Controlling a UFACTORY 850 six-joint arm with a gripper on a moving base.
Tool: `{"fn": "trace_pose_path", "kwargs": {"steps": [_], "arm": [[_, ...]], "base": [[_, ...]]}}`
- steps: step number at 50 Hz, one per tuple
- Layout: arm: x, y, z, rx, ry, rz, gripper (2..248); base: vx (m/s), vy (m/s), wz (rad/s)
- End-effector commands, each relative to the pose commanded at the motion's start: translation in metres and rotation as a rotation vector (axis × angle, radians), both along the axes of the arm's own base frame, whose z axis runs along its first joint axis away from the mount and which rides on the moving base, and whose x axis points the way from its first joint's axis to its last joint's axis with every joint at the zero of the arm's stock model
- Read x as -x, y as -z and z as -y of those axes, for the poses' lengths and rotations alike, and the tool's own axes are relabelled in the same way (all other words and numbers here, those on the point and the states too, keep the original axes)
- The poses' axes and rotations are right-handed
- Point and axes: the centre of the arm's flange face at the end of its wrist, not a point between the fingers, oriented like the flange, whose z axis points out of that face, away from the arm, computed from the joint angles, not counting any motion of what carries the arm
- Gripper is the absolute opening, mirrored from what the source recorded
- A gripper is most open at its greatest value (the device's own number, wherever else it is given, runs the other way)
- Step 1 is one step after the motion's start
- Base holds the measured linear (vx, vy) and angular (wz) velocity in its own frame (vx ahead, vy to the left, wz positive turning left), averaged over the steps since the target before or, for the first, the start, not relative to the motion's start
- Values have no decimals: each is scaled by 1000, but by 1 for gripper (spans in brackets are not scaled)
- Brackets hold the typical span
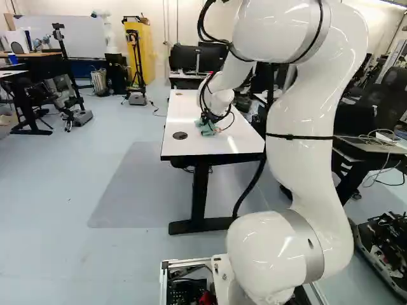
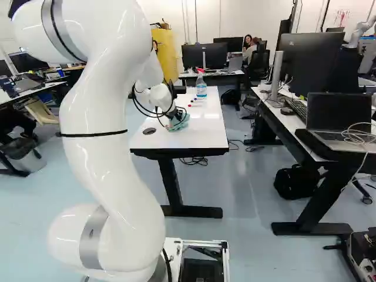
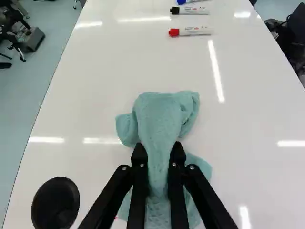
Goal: Clean the table with the green towel
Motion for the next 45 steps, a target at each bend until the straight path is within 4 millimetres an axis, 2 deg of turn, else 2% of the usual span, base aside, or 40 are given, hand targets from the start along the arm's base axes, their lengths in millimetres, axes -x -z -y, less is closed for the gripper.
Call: {"fn": "trace_pose_path", "kwargs": {"steps": [12,17,33,45], "arm": [[-13,1,-18,-1,-27,10,48],[-13,0,-17,-1,-27,12,48],[-8,-18,-17,-2,-27,34,48],[7,-31,-19,-3,-34,10,48]], "base": [[0,0,0],[0,0,0],[0,0,0],[0,0,0]]}}
